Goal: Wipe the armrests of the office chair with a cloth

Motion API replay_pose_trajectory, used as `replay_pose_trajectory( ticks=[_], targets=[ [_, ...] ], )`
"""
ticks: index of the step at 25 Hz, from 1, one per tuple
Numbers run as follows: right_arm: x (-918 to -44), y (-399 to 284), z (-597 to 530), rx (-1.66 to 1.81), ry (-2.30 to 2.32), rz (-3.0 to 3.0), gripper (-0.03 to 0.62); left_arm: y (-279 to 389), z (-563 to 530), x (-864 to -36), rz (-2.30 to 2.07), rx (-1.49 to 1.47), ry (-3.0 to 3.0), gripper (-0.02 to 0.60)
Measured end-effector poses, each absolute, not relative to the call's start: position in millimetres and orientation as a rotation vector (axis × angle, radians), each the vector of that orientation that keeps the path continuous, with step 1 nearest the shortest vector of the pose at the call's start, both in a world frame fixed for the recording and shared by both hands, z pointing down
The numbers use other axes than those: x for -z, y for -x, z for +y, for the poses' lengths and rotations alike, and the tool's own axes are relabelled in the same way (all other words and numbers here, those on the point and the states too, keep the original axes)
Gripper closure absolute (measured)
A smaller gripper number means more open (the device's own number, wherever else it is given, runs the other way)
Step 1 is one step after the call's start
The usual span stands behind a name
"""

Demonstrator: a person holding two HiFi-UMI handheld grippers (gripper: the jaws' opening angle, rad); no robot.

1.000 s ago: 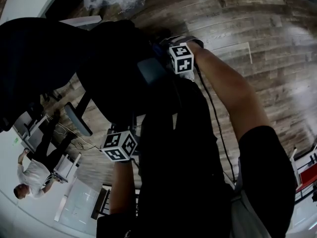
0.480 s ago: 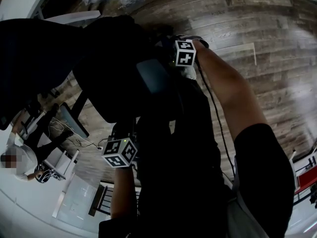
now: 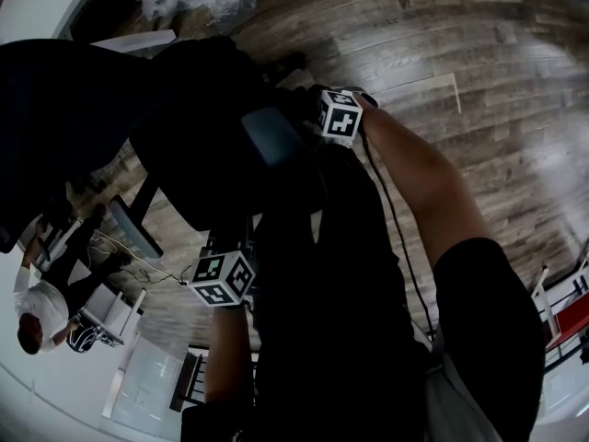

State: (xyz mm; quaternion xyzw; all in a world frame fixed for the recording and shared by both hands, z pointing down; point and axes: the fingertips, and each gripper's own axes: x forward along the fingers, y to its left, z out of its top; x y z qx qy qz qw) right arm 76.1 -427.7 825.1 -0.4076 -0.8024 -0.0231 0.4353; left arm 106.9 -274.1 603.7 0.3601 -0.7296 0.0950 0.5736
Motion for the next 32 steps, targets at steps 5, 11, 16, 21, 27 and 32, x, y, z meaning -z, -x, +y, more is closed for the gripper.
replay_pose_trajectory(
  ticks=[5,11,16,21,27,32],
  targets=[
    [-788,-87,-420,-0.052,0.971,-2.06,0.531,-112,-285,-592,-1.688,-0.219,-0.889,0.575],
    [-741,-105,-413,-0.06,1.032,-2.095,0.531,-108,-298,-569,-1.713,-0.21,-0.917,0.575],
    [-709,-109,-422,0.006,1.091,-2.121,0.531,-104,-302,-557,-1.74,-0.196,-0.941,0.575],
    [-675,-96,-455,-0.063,0.885,-2.263,0.531,-97,-306,-543,-1.755,-0.177,-0.975,0.575],
    [-636,-106,-503,-0.088,0.53,-2.385,0.531,-85,-310,-524,-1.83,-0.109,-1.013,0.575],
    [-557,-116,-511,-0.137,0.317,-2.591,0.531,-94,-296,-501,-1.919,-0.11,-1.051,0.575]
  ],
)
